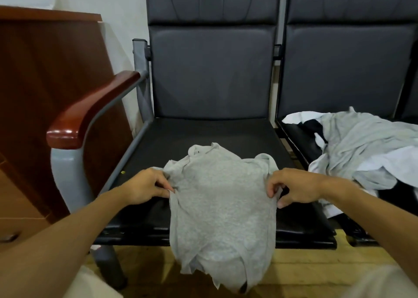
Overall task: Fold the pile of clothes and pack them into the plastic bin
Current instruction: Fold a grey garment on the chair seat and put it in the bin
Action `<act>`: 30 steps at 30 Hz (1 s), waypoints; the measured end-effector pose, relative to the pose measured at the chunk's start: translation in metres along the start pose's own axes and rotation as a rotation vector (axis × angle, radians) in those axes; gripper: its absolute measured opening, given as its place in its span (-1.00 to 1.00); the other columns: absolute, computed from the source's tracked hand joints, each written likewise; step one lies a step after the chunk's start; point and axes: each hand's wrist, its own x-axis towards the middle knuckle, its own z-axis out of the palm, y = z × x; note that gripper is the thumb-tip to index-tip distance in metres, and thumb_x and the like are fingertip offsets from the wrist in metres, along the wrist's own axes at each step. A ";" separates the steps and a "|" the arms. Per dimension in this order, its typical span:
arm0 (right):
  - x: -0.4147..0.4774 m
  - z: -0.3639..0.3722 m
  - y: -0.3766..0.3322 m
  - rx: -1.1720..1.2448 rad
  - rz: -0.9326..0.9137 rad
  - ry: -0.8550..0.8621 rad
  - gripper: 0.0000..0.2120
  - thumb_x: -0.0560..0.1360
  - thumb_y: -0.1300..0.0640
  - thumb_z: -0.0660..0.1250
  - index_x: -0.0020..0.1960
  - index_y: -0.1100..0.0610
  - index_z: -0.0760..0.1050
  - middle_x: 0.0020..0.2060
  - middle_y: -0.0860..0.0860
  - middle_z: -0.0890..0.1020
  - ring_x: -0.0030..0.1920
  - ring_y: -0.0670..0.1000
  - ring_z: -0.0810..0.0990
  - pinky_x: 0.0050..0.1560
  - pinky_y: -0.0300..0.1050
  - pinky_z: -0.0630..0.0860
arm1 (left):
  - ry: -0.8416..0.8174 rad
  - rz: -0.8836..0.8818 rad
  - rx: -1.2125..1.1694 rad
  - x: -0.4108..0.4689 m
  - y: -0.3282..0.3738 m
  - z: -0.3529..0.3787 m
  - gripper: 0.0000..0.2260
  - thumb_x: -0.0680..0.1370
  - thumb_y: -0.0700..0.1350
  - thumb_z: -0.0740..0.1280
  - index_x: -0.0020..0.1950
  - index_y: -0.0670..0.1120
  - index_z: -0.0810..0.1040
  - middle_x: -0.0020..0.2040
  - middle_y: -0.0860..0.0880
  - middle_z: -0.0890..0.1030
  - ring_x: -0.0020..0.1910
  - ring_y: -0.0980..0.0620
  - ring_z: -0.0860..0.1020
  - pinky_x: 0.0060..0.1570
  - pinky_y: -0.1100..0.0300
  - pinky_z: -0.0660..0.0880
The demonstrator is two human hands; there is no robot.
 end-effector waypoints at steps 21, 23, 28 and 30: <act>0.030 -0.012 -0.006 0.109 0.082 0.454 -0.88 0.45 -0.03 0.41 -0.20 -0.11 0.48 -0.23 -0.13 0.62 -0.18 -0.10 0.59 -0.12 -0.03 0.57 | 0.319 -0.162 0.028 0.024 0.009 -0.021 -0.87 0.66 -0.08 0.15 0.02 -0.05 0.48 -0.04 -0.05 0.57 -0.07 0.02 0.54 -0.02 0.09 0.48; 0.025 -0.010 0.000 0.047 0.142 0.432 -0.84 0.46 0.07 0.40 -0.19 -0.13 0.44 -0.19 -0.08 0.61 -0.16 -0.03 0.59 -0.09 0.01 0.58 | 0.271 -0.136 0.068 0.018 0.001 -0.022 -0.87 0.65 -0.18 0.14 0.03 -0.08 0.48 0.01 -0.05 0.53 0.01 0.01 0.51 0.01 0.18 0.41; 0.017 -0.008 0.001 -0.042 0.209 0.295 -0.72 0.48 0.26 0.31 0.06 0.00 0.30 -0.16 0.02 0.51 -0.17 0.04 0.55 -0.10 -0.02 0.56 | 0.291 -0.182 0.079 0.005 -0.006 -0.023 -0.86 0.63 -0.16 0.21 0.03 -0.07 0.58 -0.01 -0.02 0.59 0.02 0.03 0.53 0.03 0.15 0.45; 0.016 -0.007 -0.003 -0.027 0.158 0.249 -0.73 0.50 0.26 0.30 0.06 0.04 0.27 -0.08 0.04 0.53 -0.11 0.01 0.54 -0.03 -0.01 0.55 | 0.331 -0.196 0.065 0.002 -0.005 -0.024 -0.85 0.63 -0.11 0.23 0.07 -0.06 0.59 0.01 -0.02 0.62 0.02 0.03 0.55 0.06 0.09 0.49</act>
